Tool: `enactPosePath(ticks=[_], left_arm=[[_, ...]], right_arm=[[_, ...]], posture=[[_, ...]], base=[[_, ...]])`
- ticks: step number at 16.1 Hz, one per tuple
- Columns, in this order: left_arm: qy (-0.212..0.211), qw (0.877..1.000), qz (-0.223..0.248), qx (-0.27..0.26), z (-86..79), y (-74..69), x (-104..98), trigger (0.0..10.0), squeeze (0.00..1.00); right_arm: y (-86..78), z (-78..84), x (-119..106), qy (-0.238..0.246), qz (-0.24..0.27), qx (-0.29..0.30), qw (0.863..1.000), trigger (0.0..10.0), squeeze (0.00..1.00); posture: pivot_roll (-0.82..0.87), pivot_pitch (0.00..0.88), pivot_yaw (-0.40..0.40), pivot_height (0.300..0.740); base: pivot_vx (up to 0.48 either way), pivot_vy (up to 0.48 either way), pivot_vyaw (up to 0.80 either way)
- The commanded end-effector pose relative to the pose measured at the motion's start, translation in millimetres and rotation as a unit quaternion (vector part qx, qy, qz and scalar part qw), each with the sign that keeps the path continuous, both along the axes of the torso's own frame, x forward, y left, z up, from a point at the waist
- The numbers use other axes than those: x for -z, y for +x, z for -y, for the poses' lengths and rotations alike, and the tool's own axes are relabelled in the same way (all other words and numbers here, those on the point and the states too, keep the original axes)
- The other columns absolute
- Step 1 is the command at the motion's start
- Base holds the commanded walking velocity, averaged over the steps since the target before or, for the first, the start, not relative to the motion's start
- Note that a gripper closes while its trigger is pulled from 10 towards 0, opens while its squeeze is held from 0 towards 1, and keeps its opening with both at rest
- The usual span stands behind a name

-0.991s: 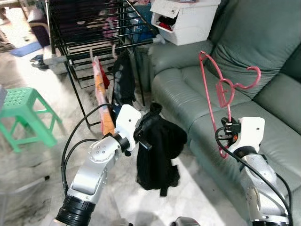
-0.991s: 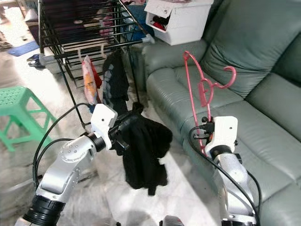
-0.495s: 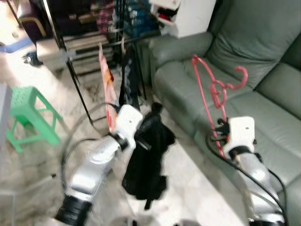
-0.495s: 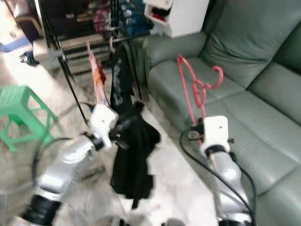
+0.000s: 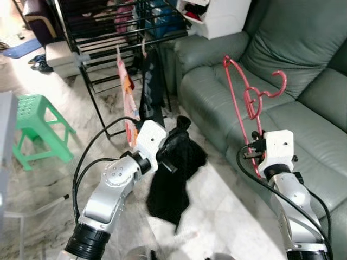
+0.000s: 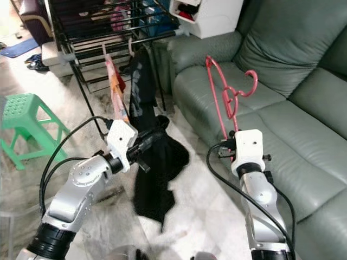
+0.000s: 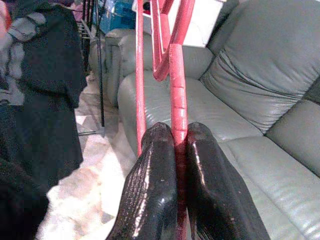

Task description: Hang hanger

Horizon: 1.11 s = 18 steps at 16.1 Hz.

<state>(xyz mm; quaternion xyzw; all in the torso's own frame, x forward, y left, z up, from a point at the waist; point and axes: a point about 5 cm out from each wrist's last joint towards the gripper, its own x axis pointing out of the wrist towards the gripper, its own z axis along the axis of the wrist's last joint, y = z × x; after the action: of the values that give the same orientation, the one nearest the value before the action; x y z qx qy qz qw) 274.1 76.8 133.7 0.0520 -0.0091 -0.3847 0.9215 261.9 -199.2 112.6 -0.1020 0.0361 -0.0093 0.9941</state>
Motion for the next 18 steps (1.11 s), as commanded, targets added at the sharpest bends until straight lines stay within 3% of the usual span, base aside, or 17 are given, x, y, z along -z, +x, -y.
enactPosePath(ticks=[1,6,8,9,10,12,13,15,18], left_arm=[[0.001,1.0,0.031,-0.001,-2.5,0.8,-10,10.0,0.0],[0.022,0.998,0.06,-0.001,-2.6,0.6,-14,10.0,0.0],[0.068,0.992,0.103,-0.008,-7.4,10.4,-20,10.0,0.0],[0.117,0.984,0.134,-0.021,-14.3,20.7,-22,10.0,0.0],[0.174,0.965,0.188,-0.063,-27.5,39.6,-32,10.0,0.0],[0.194,0.951,0.222,-0.096,-40.6,60.0,-46,10.0,0.0],[0.227,0.928,0.271,-0.119,-50.8,78.2,-64,10.0,0.0],[0.184,0.93,0.282,-0.149,-57.9,96.1,-90,10.0,0.0],[0.2,0.924,0.311,-0.102,-51.3,99.2,-97,10.0,0.0]], right_arm=[[2.3,-6.0,-4,0.009,0.01,-0.012,1.0,10.0,0.0],[3.1,-8.6,-4,0.014,0.011,-0.027,0.999,10.0,0.0],[1.5,-8.0,2,-0.008,-0.02,-0.058,0.998,10.0,0.0],[1.4,-5.3,6,-0.021,-0.042,-0.076,0.996,10.0,0.0],[1.1,-2.8,9,-0.027,-0.069,-0.106,0.992,10.0,0.0],[0.8,1.7,10,-0.049,-0.089,-0.137,0.985,10.0,0.0],[2.0,7.5,9,-0.061,-0.1,-0.155,0.981,10.0,0.0],[4.8,10.8,1,-0.053,-0.095,-0.168,0.98,10.0,0.0],[-1.8,4.8,-1,-0.041,-0.099,-0.22,0.97,10.0,0.0]], posture=[[-0.06,0.027,0.034,0.74],[-0.05,0.034,0.034,0.74],[-0.05,0.04,0.039,0.74],[-0.05,0.04,0.039,0.74],[-0.04,0.04,0.044,0.74],[-0.04,0.037,0.049,0.74],[-0.04,0.034,0.056,0.74],[-0.05,0.03,0.07,0.74],[-0.05,0.027,0.086,0.74]], base=[[0.0,0.0,0.0],[0.0,0.0,0.0],[0.0,0.0,0.0],[0.0,0.0,0.0],[0.0,0.0,0.0],[0.0,0.0,0.0],[0.0,0.0,0.0],[0.0,0.0,0.0],[0.0,0.0,0.0]])
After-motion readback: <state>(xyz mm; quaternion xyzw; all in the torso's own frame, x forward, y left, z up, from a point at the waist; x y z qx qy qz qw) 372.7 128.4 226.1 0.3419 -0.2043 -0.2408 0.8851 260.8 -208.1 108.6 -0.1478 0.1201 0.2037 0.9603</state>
